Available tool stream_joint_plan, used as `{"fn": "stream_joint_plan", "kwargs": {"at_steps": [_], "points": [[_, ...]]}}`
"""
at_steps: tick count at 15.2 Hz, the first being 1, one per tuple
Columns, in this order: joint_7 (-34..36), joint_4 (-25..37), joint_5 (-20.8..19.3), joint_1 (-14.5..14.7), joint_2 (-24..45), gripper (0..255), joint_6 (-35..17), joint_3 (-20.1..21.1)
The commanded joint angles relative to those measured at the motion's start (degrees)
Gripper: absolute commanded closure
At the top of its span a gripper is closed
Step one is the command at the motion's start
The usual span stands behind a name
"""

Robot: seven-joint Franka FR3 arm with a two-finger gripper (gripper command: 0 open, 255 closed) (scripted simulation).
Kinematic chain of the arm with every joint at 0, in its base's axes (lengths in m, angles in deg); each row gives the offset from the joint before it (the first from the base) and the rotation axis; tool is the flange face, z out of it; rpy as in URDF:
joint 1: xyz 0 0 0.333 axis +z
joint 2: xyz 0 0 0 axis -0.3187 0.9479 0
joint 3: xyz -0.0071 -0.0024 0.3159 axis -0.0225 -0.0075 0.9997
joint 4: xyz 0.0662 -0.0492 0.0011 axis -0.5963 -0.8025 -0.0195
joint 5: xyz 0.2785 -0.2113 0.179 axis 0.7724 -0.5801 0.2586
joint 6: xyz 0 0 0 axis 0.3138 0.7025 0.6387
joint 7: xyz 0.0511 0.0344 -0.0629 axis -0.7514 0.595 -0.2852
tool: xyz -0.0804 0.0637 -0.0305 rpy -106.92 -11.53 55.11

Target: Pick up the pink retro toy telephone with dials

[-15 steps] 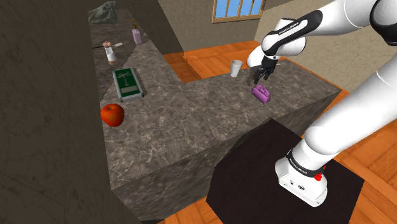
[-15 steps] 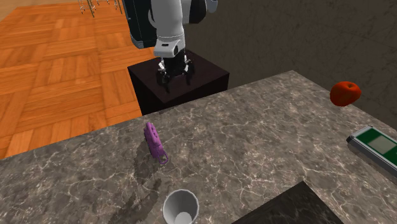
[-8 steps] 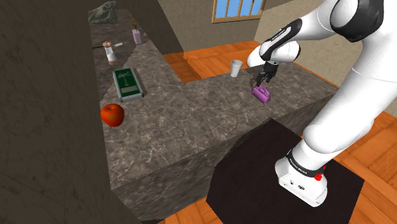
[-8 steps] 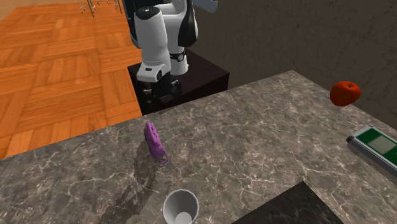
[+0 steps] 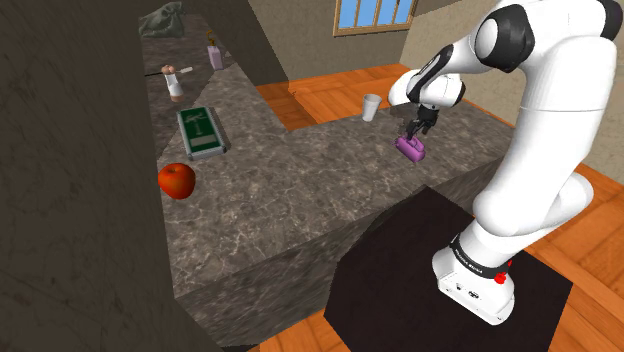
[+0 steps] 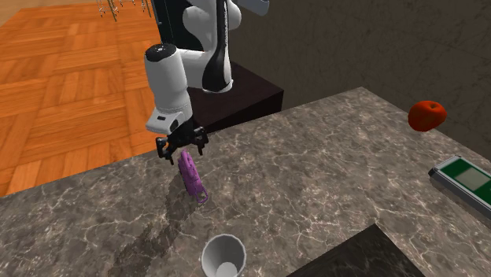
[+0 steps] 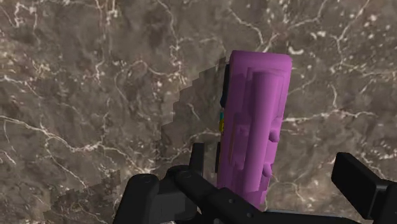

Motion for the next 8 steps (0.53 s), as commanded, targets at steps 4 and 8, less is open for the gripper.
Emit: {"fn": "stream_joint_plan", "kwargs": {"at_steps": [4, 8], "points": [[-1.58, 1.72, 2.33, -1.65, 4.26, 0, -2.39, 1.63], [-2.53, 2.12, 3.69, -2.55, 6.59, 0, -4.28, 2.81]]}}
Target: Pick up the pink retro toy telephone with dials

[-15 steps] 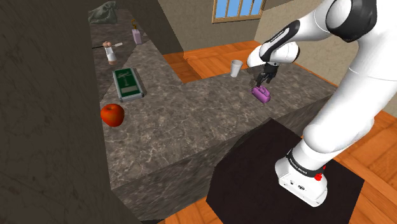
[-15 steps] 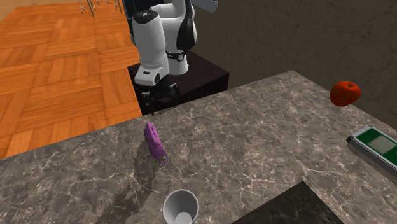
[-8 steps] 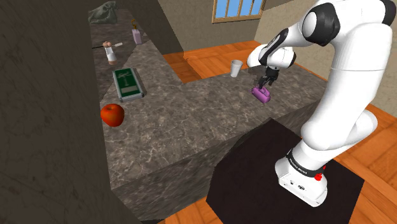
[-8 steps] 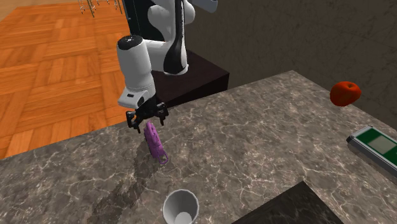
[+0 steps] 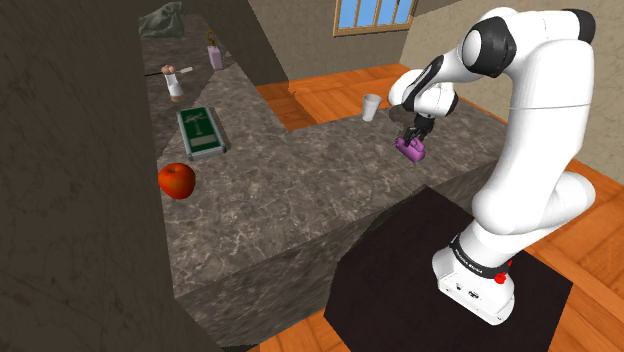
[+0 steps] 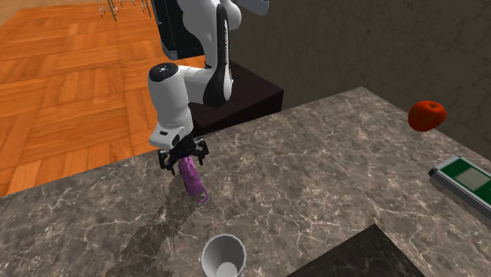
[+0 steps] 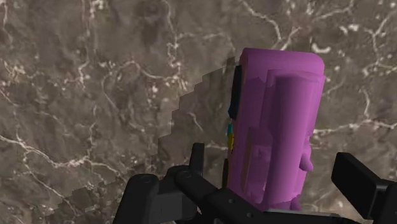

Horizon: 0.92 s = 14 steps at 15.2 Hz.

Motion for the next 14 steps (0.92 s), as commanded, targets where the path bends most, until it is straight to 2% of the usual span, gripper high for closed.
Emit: {"fn": "stream_joint_plan", "kwargs": {"at_steps": [1, 2, 11, 14], "points": [[-0.26, -0.21, 0.3, -0.18, 0.35, 0, -0.59, 0.25], [-0.26, -0.18, 0.31, -0.19, 0.38, 255, -0.59, 0.26], [-0.26, -0.2, 0.31, -0.18, 0.35, 255, -0.58, 0.25], [0.52, -0.54, -0.82, 0.58, -1.61, 255, 1.0, -0.76]]}}
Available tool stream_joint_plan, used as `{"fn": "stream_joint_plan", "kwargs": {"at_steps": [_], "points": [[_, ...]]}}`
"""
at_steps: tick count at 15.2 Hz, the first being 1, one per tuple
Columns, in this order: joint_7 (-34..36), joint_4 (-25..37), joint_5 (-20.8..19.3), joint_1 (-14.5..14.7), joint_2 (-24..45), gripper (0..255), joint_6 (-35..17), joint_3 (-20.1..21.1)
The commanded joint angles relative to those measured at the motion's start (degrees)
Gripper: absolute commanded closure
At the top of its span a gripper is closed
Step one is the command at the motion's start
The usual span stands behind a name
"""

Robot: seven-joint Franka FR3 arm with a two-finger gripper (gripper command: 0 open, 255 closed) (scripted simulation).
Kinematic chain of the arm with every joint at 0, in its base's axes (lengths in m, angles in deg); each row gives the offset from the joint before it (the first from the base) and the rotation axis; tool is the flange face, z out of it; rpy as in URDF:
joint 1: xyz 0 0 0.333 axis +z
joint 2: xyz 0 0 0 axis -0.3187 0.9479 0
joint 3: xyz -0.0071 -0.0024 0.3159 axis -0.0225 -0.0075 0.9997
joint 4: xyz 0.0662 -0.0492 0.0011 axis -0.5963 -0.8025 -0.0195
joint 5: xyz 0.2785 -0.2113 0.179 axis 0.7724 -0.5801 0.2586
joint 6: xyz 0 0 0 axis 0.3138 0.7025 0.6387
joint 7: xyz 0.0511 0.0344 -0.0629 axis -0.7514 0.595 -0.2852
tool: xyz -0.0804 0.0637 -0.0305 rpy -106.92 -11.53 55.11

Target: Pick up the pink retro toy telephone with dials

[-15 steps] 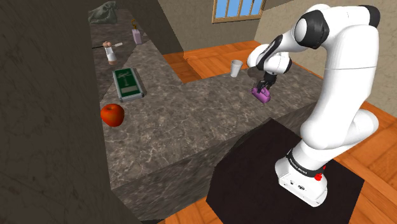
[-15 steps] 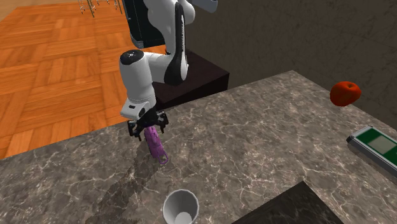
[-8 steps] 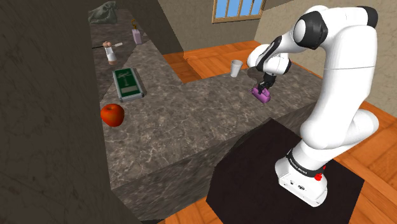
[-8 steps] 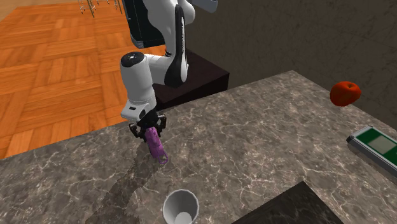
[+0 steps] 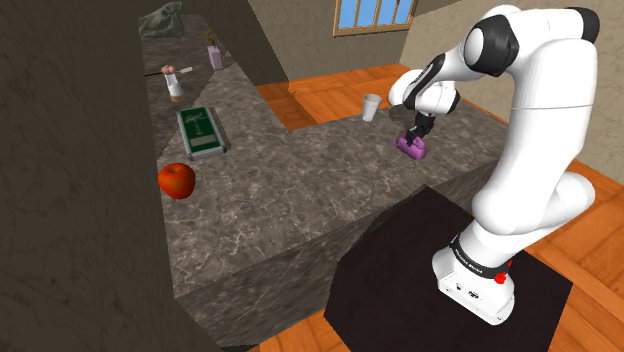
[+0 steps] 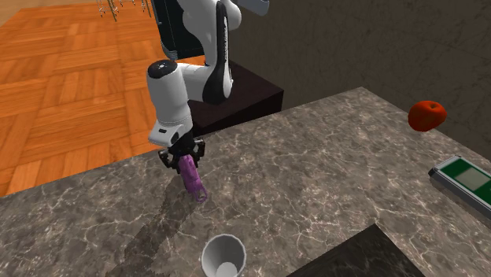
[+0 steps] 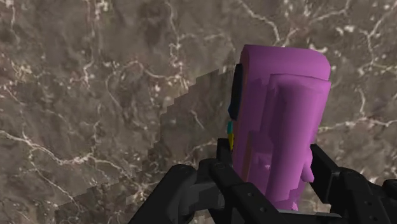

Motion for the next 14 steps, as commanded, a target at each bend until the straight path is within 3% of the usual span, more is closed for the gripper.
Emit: {"fn": "stream_joint_plan", "kwargs": {"at_steps": [1, 14], "points": [[0.52, -0.36, -0.69, 0.52, -1.27, 255, 0.86, -0.59], [3.58, -0.48, -5.21, 2.91, -8.11, 255, 7.19, -3.77]]}}
